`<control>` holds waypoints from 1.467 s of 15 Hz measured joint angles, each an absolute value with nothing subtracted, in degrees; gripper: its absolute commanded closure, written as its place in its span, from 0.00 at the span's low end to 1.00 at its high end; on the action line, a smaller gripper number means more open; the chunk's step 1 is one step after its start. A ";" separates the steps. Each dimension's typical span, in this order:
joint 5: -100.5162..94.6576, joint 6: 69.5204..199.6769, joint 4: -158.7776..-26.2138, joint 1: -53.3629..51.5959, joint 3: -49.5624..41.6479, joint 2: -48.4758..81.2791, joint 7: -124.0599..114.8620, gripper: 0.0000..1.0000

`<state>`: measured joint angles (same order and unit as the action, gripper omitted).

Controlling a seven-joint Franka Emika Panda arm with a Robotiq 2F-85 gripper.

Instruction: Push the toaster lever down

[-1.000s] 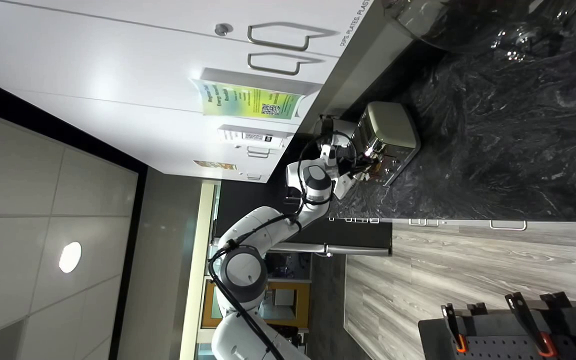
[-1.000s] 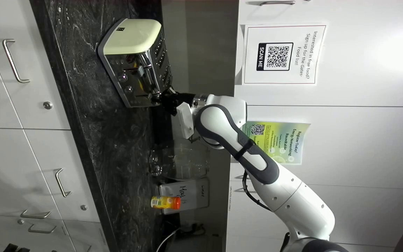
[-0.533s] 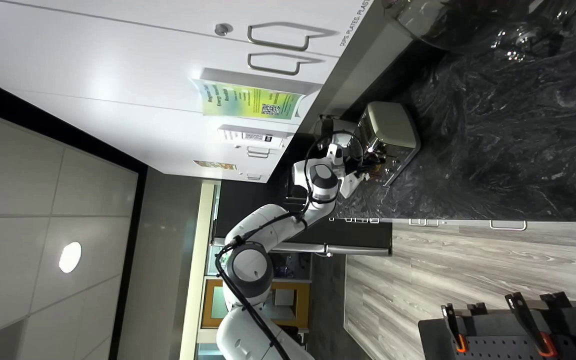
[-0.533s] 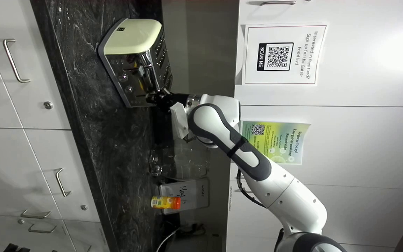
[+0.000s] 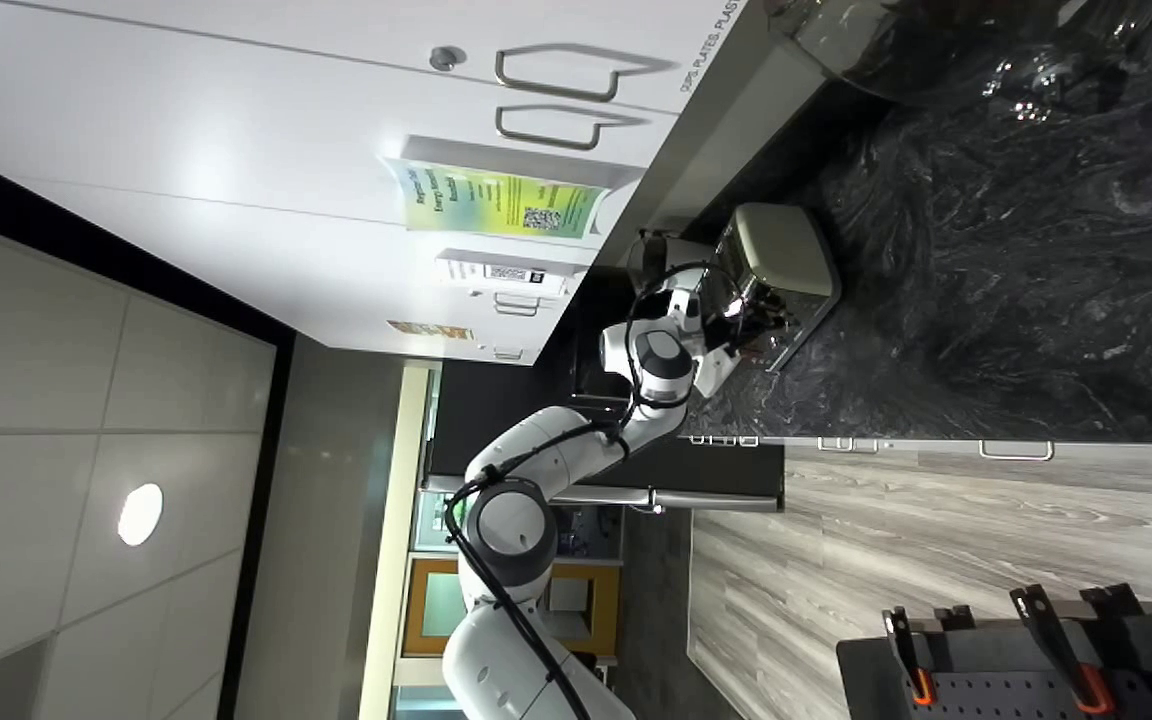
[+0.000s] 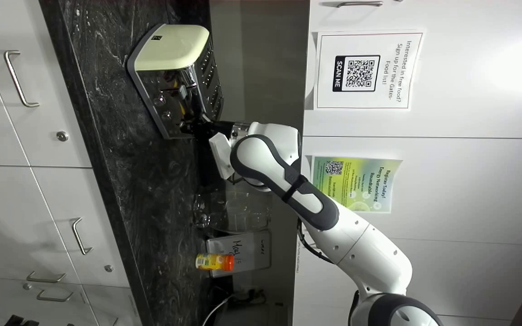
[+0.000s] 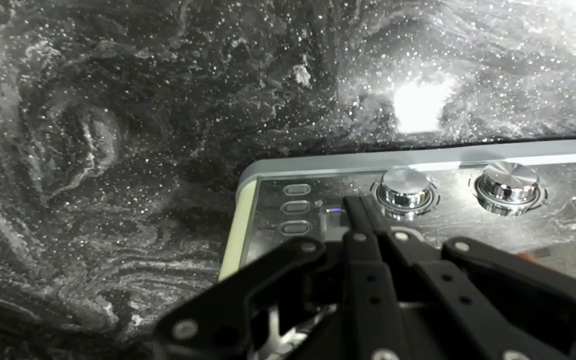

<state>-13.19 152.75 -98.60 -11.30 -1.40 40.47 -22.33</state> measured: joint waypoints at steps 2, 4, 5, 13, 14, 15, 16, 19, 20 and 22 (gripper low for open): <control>-13.12 153.28 -98.43 -11.46 -1.58 41.11 -22.33 1.00; -12.68 153.50 -98.24 -11.57 -1.67 41.51 -22.33 1.00; -12.36 153.50 -98.18 -11.65 -1.76 41.58 -22.33 1.00; -10.17 153.50 -97.90 -11.80 -2.05 41.97 -22.33 1.00; -10.08 153.49 -97.83 -11.80 -2.07 42.09 -22.33 1.00; -10.00 153.48 -97.67 -11.80 -2.07 42.37 -22.33 1.00; -9.97 153.39 -97.40 -11.81 -2.08 42.72 -22.33 1.00; -9.84 152.33 -96.66 -11.85 -2.08 43.04 -22.33 1.00; -9.81 151.89 -96.36 -11.88 -2.08 43.15 -22.33 1.00; -9.79 151.08 -95.84 -11.97 -2.11 43.28 -22.33 1.00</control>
